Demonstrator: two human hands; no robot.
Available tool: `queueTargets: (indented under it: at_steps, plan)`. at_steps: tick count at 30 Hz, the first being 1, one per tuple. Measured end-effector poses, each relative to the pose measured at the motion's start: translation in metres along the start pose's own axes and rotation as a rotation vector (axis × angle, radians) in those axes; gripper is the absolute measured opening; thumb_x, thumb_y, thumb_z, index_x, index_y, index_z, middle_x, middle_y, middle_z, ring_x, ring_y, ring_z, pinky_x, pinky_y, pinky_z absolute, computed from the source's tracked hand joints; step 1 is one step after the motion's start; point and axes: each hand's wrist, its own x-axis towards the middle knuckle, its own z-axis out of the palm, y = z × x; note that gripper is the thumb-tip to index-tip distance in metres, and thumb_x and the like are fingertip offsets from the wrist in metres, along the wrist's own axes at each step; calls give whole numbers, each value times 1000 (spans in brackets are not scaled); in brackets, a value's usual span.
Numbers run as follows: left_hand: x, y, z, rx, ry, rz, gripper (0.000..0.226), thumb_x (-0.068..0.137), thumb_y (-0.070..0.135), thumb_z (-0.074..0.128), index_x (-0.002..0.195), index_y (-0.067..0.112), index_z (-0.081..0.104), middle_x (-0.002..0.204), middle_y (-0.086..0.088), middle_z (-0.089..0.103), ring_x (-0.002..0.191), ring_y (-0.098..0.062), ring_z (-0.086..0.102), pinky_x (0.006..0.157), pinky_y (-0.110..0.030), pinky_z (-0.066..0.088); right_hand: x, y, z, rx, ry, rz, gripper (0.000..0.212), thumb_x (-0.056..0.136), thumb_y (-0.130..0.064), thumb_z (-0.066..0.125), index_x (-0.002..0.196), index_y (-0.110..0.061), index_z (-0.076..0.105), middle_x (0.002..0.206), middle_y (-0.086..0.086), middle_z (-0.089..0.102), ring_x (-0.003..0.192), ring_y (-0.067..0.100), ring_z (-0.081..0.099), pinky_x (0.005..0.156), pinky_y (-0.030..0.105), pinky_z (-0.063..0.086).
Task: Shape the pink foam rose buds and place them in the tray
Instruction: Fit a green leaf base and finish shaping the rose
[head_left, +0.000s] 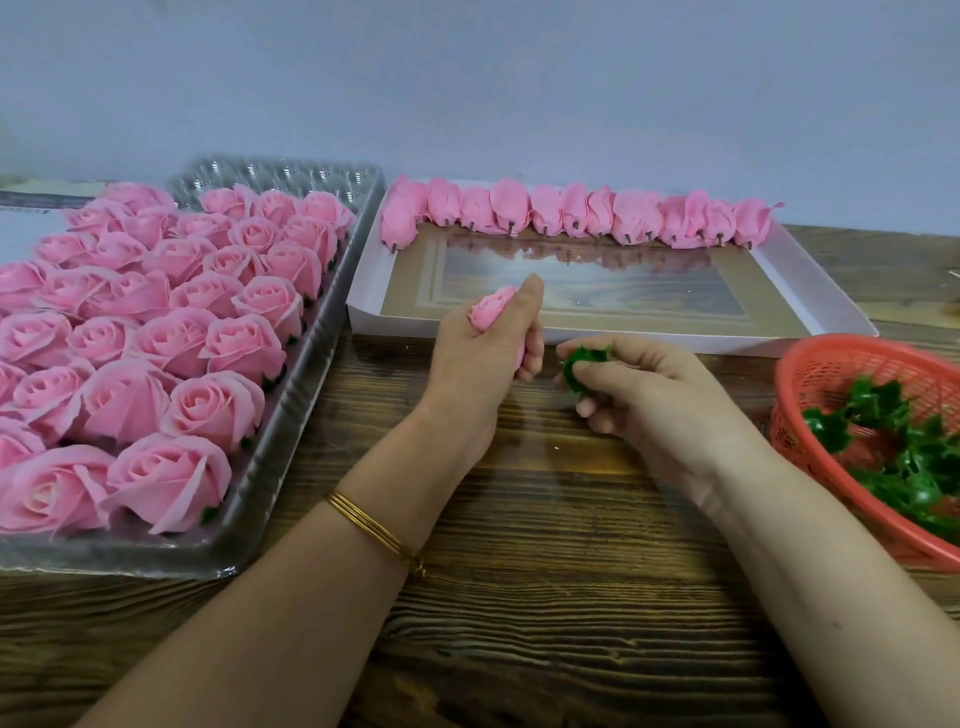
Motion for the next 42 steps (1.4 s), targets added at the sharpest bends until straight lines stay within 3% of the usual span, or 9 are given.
queueTargets:
  at_steps: [6, 10, 16, 23, 27, 32, 36, 38, 42]
  plan:
    - [-1, 4, 0, -92, -44, 14, 41, 99, 29, 53, 61, 16, 53, 64, -1, 64, 69, -12, 57, 73, -27, 44, 1, 0, 6, 214, 19, 98, 20, 97, -15, 54, 98, -3, 70, 71, 6, 69, 60, 14, 63, 57, 18, 55]
    - [-1, 4, 1, -76, -75, 18, 45, 100, 29, 49, 57, 17, 54, 74, -1, 70, 84, -13, 59, 84, -31, 42, 2, 0, 10, 297, 49, 119, 21, 95, -10, 53, 86, -6, 72, 66, 4, 71, 62, 17, 67, 60, 24, 58]
    - [-2, 3, 3, -51, -132, 27, 51, 101, 33, 47, 52, 22, 57, 82, 0, 72, 84, -4, 66, 89, -33, 42, 0, 1, 11, 395, 8, 111, 25, 95, 4, 43, 94, 5, 67, 89, 18, 74, 87, 30, 72, 73, 29, 60]
    - [0, 0, 3, -53, -154, 29, 51, 101, 35, 47, 53, 22, 57, 86, -1, 73, 93, -9, 67, 74, -19, 50, -2, 2, 19, 476, 5, 152, 25, 96, 6, 41, 108, 13, 62, 100, 28, 70, 90, 37, 71, 74, 32, 61]
    - [0, 0, 3, -68, -158, 33, 49, 101, 34, 47, 55, 19, 56, 86, -3, 72, 96, -12, 66, 89, -29, 48, -3, 1, 18, 515, 18, 176, 23, 97, 5, 43, 108, 14, 61, 102, 27, 70, 90, 39, 71, 73, 33, 61]
    - [-1, 2, 3, -87, -154, 17, 51, 101, 36, 45, 55, 19, 56, 86, -2, 72, 87, -6, 66, 73, -22, 52, -3, 1, 15, 568, 17, 197, 20, 97, 1, 45, 102, 12, 62, 95, 26, 72, 87, 36, 72, 71, 29, 61]
    - [-2, 3, 5, -90, -147, 25, 49, 102, 34, 43, 57, 16, 55, 85, -4, 70, 88, -8, 64, 88, -30, 47, -2, 4, 14, 539, -4, 178, 18, 97, -5, 51, 99, 1, 67, 91, 14, 74, 81, 21, 71, 72, 27, 60]
    - [-2, 4, 6, -102, -137, 31, 47, 102, 32, 43, 60, 14, 55, 86, -6, 70, 85, -8, 64, 88, -26, 48, -2, 5, 14, 483, -14, 173, 16, 95, -8, 54, 93, -7, 70, 87, 8, 73, 76, 14, 67, 69, 23, 58]
    - [-2, 3, 6, -104, -123, 20, 45, 101, 33, 45, 62, 16, 60, 88, -5, 71, 92, -13, 59, 93, -30, 47, -4, 5, 13, 516, -70, 149, 16, 92, -1, 55, 100, -3, 69, 97, 12, 74, 83, 15, 70, 76, 23, 58]
